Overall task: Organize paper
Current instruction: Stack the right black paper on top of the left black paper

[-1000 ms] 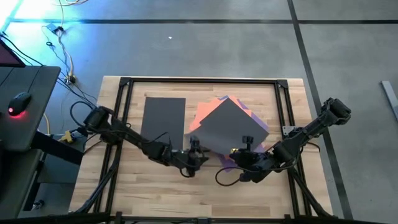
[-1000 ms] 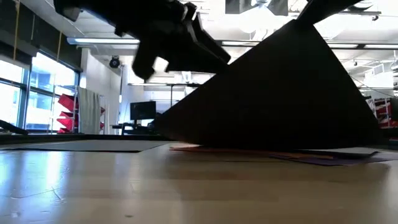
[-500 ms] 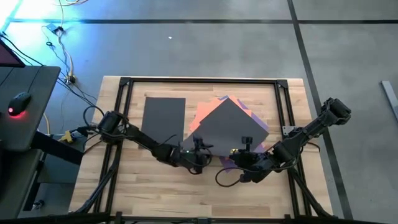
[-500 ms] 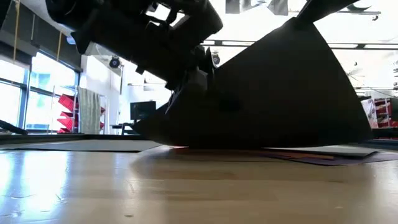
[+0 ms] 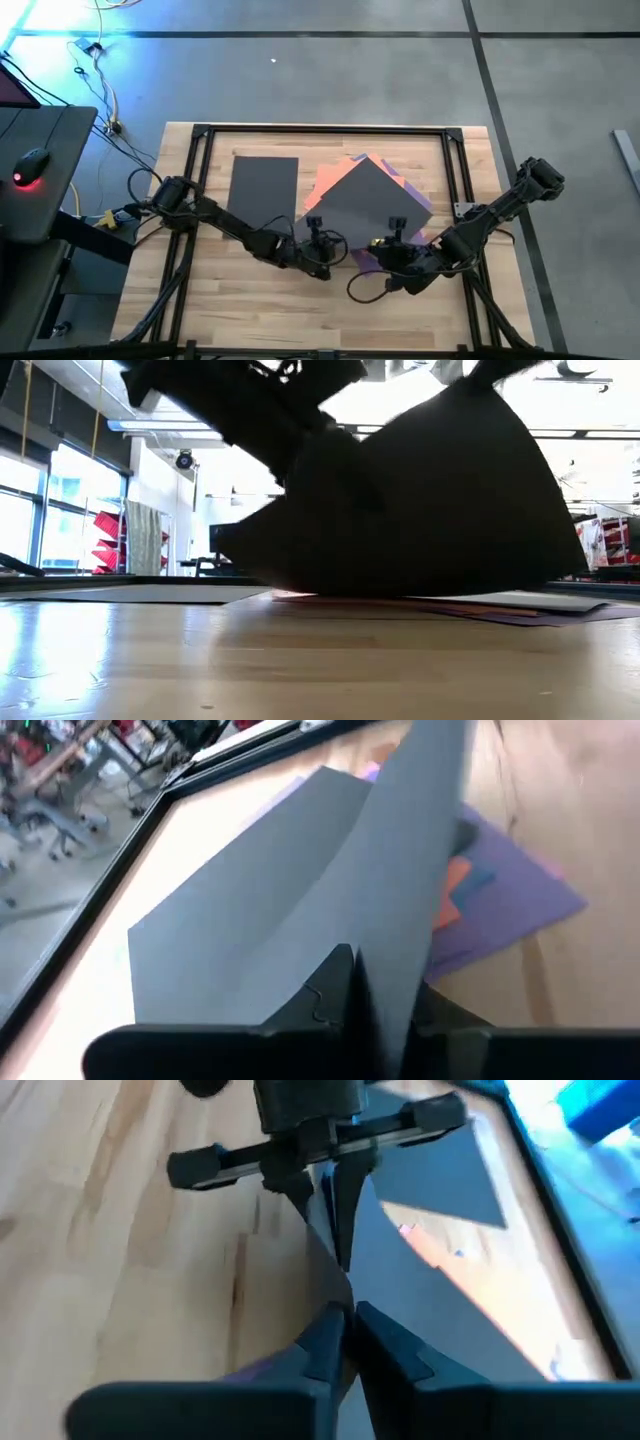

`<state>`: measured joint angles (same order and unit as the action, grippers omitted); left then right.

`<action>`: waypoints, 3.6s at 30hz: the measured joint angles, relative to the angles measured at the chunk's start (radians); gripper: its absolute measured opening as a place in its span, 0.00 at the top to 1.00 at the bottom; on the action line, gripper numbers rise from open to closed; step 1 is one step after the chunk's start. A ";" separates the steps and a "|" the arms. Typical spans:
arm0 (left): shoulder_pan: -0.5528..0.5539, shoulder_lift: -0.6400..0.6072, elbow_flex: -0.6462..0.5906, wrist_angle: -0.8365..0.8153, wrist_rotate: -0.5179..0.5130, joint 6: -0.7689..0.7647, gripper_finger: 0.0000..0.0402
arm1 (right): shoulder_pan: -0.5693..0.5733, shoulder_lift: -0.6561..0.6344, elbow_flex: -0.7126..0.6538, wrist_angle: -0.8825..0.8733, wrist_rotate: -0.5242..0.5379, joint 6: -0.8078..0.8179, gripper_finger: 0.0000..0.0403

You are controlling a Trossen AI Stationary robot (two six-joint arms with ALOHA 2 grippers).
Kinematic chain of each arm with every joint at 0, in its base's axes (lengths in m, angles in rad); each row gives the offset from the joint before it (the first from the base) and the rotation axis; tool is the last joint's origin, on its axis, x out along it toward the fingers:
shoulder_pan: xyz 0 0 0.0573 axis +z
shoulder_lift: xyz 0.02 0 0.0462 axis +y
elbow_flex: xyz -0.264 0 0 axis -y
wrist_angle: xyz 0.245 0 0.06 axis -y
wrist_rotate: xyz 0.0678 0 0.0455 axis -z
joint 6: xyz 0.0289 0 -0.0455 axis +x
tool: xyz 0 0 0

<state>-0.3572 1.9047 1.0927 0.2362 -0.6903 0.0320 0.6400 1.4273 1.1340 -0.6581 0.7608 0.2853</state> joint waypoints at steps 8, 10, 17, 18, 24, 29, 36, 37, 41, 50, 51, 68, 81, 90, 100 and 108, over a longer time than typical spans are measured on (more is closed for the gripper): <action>-0.009 -0.129 0.000 -0.108 -0.075 -0.143 1.00 | 0.081 0.000 0.180 -0.136 0.130 -0.022 0.60; -0.015 -0.165 0.000 -0.151 -0.111 -0.159 1.00 | 0.102 -0.001 0.210 -0.146 0.134 0.012 0.56; -0.027 -0.198 0.000 -0.205 -0.102 -0.179 1.00 | 0.143 -0.001 0.174 -0.177 0.134 0.116 0.54; -0.030 -0.195 0.000 -0.205 -0.100 -0.180 1.00 | 0.141 -0.001 0.151 -0.197 0.130 0.149 0.54; -0.069 -0.195 0.000 -0.217 -0.105 -0.188 1.00 | 0.095 0.000 -0.057 -0.254 0.133 0.394 0.54; -0.100 -0.194 0.000 -0.218 -0.106 -0.188 1.00 | 0.028 0.000 -0.234 -0.045 0.069 0.289 0.54; -0.177 -0.228 0.000 -0.375 -0.242 -0.268 1.00 | -0.209 0.000 -0.358 0.345 -0.102 -0.060 0.54; -0.188 -0.241 0.000 -0.428 -0.272 -0.307 1.00 | -0.253 0.000 -0.372 0.408 -0.146 -0.131 0.54; -0.232 -0.316 0.000 -0.642 -0.314 -0.472 1.00 | -0.438 0.000 -0.415 0.608 -0.368 -0.387 0.54; -0.285 -0.381 0.000 -0.896 -0.314 -0.663 1.00 | -0.761 0.162 -0.396 0.846 -0.764 -0.585 0.54; -0.287 -0.376 0.000 -0.897 -0.314 -0.670 1.00 | -0.779 0.198 -0.382 0.845 -0.782 -0.598 0.54; -0.300 -0.342 0.000 -0.897 -0.287 -0.678 1.00 | -0.915 0.474 -0.213 0.739 -0.782 -0.608 0.68; -0.300 -0.342 0.000 -0.901 -0.286 -0.667 1.00 | -0.783 0.330 -0.213 0.623 -0.635 -0.489 1.00; -0.309 -0.348 0.000 -0.938 -0.287 -0.647 1.00 | -0.645 0.235 -0.097 0.654 -0.573 -0.337 1.00; -0.374 -0.408 0.116 -0.943 -0.396 -0.455 1.00 | -0.615 0.583 0.286 0.702 -0.685 -0.372 1.00; -0.433 -0.484 0.216 -0.941 -0.516 -0.323 1.00 | -0.645 0.959 0.781 0.576 -0.714 -0.342 1.00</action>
<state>-0.7906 1.4204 1.3083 -0.7048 -1.2060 -0.2913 -0.0046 2.3863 1.9154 -0.0819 0.0463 -0.0564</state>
